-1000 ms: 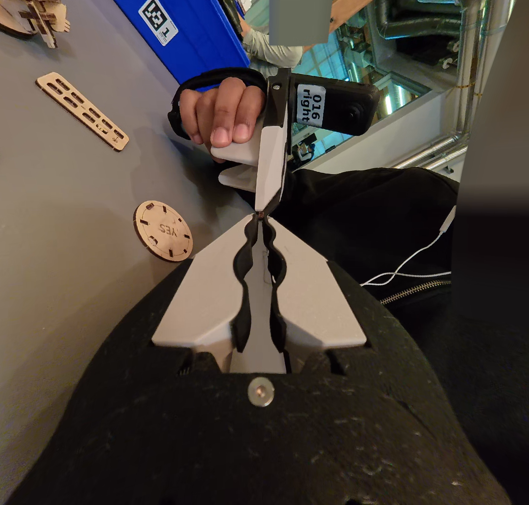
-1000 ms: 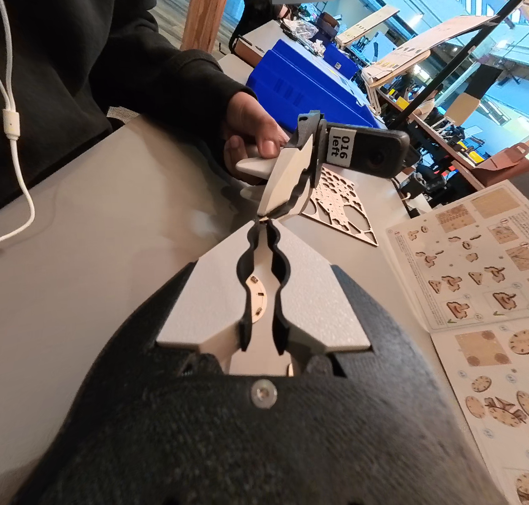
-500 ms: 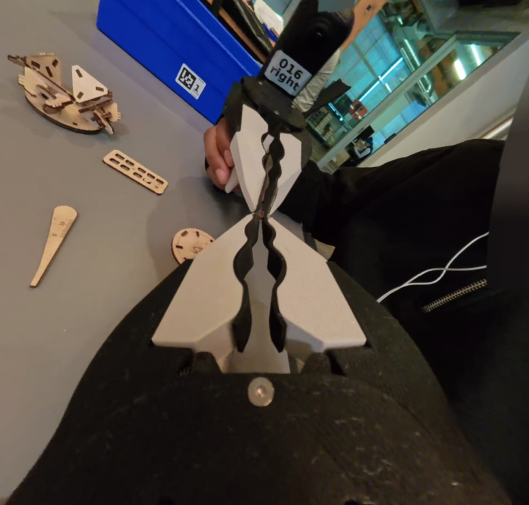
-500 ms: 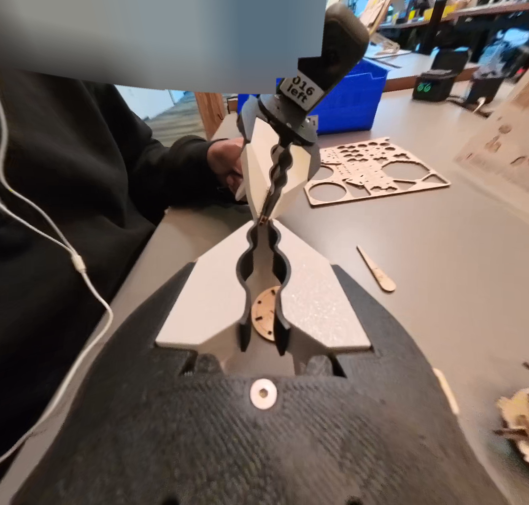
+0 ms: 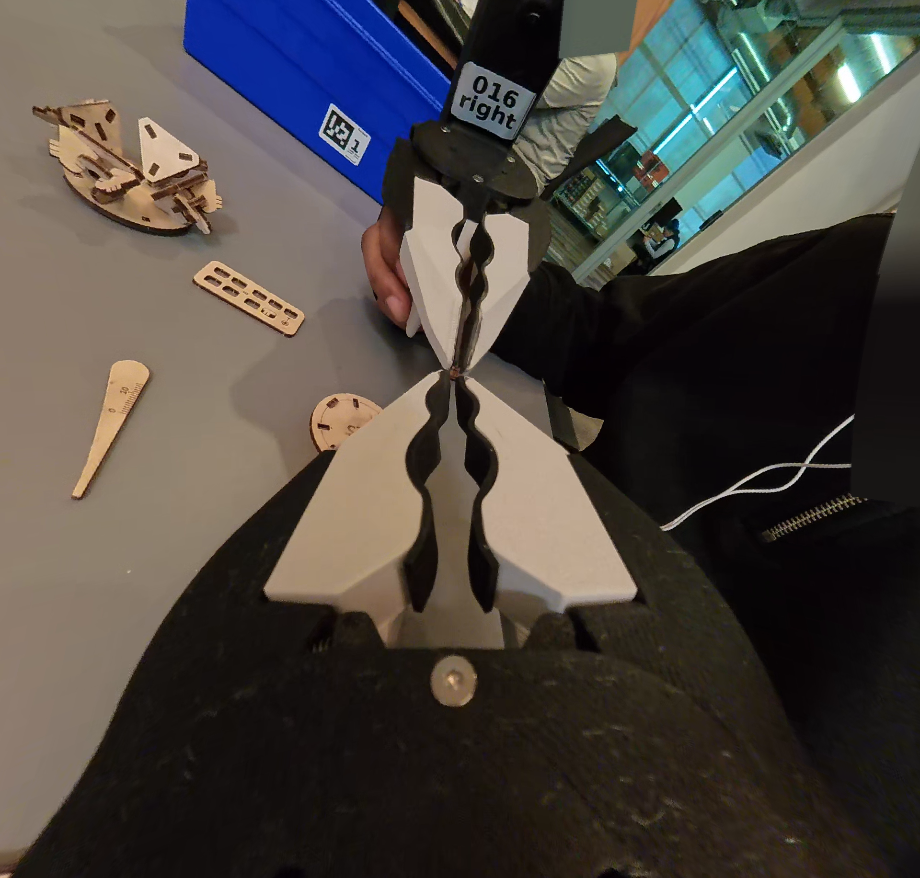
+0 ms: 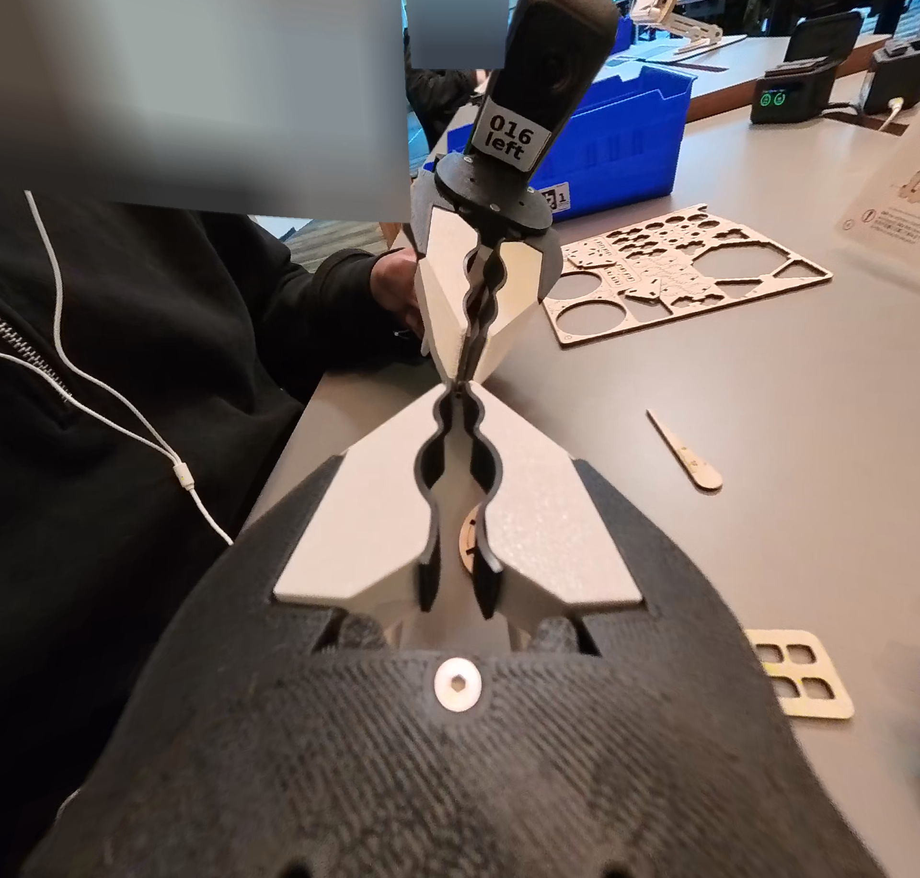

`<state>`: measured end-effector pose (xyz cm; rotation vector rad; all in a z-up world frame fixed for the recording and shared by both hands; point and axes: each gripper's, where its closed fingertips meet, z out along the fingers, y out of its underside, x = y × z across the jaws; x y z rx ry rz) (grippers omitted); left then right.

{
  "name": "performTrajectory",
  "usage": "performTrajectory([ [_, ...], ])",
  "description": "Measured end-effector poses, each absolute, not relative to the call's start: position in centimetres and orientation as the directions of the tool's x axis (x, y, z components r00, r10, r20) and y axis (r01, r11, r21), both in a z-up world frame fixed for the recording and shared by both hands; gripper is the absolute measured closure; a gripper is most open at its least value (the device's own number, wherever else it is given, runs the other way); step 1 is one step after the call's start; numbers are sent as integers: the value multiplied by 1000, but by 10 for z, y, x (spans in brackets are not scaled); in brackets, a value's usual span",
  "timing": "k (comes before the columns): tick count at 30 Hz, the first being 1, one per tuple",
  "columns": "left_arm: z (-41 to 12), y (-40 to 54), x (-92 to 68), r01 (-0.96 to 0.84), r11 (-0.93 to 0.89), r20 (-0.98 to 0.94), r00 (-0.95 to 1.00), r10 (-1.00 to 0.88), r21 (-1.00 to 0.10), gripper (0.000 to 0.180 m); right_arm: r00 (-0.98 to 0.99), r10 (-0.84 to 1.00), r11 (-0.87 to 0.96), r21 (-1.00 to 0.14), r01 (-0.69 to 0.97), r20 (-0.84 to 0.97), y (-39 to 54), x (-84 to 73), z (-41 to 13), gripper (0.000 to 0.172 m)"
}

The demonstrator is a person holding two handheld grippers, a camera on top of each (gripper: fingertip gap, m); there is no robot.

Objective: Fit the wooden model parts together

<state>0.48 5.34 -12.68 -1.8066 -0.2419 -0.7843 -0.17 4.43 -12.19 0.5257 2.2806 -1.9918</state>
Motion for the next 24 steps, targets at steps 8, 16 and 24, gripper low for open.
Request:
performTrajectory([
  [8, -127, 54, 5, 492, -379, 588, 783, -200, -784, 180, -936, 215, 115, -945, 307, -278, 44, -2, -124, 168],
  [16, -128, 54, 4, 490, -376, 584, 789, -192, -786, 180, -925, 222, 142, -929, 343, -308, 44, -3, -124, 171],
  [24, -123, 53, 1, 504, -350, 587, 786, -193, -790, 180, -896, 227, 92, -908, 410, -381, 43, -6, -121, 172],
])
